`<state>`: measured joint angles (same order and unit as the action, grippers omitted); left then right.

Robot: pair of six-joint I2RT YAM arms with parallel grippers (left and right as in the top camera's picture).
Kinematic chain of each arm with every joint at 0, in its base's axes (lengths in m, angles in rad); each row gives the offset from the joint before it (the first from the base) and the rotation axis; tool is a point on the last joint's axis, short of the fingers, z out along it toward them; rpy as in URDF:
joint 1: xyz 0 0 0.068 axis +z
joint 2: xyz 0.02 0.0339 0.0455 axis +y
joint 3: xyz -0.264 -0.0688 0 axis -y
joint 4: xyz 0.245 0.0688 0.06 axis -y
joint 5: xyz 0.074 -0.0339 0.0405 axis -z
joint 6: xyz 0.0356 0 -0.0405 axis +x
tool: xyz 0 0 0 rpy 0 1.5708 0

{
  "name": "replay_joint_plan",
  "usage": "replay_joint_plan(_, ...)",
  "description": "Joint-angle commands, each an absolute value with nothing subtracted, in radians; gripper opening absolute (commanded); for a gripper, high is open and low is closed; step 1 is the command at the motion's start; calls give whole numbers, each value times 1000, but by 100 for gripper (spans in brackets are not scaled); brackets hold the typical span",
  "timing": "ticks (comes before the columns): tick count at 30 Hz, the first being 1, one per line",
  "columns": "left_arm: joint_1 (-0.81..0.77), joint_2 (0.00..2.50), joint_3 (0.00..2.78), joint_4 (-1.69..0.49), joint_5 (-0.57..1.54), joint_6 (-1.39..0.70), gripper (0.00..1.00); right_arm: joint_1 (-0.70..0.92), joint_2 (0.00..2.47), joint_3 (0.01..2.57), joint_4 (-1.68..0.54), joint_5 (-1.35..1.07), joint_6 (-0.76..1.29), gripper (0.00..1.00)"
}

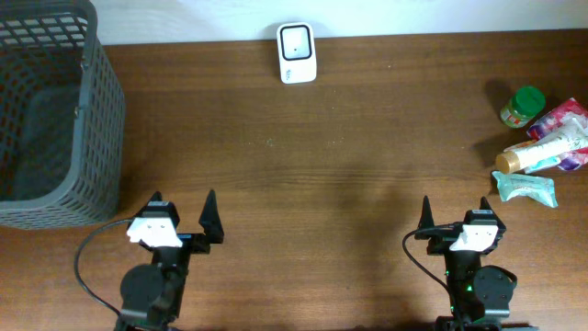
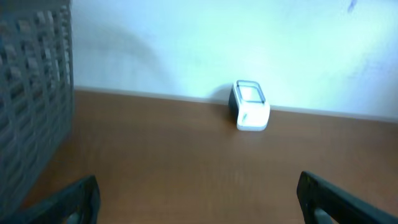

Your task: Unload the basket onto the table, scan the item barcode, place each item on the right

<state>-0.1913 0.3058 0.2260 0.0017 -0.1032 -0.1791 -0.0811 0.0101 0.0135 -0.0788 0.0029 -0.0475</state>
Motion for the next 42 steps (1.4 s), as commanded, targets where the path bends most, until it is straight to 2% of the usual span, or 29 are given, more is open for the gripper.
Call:
replay_joint_plan(1,-129,214,128,88,-49,-163,99,-86,3,6,-82,12,-40,99)
replay_joint_plan(12,49,4,9,57,-44,-162,99,-86,3,6,-82,12,-40,98)
replay_joint_plan(16,53,4,9,-73,-43,-67,99,-86,3,6,-82,12,-40,99)
replay_joint_plan(20,54,4,9,-84,4,52,99,-86,3,6,-82,12,-40,99)
replay_joint_plan(25,52,4,9,-84,9,33,99,-86,3,6,-82,12,-40,99)
replay_joint_plan(28,52,4,9,-84,-3,-68,99,-86,3,6,-82,12,-40,99)
replay_joint_plan(42,52,5,9,-84,-3,-52,99,-86,3,6,-82,12,-40,99)
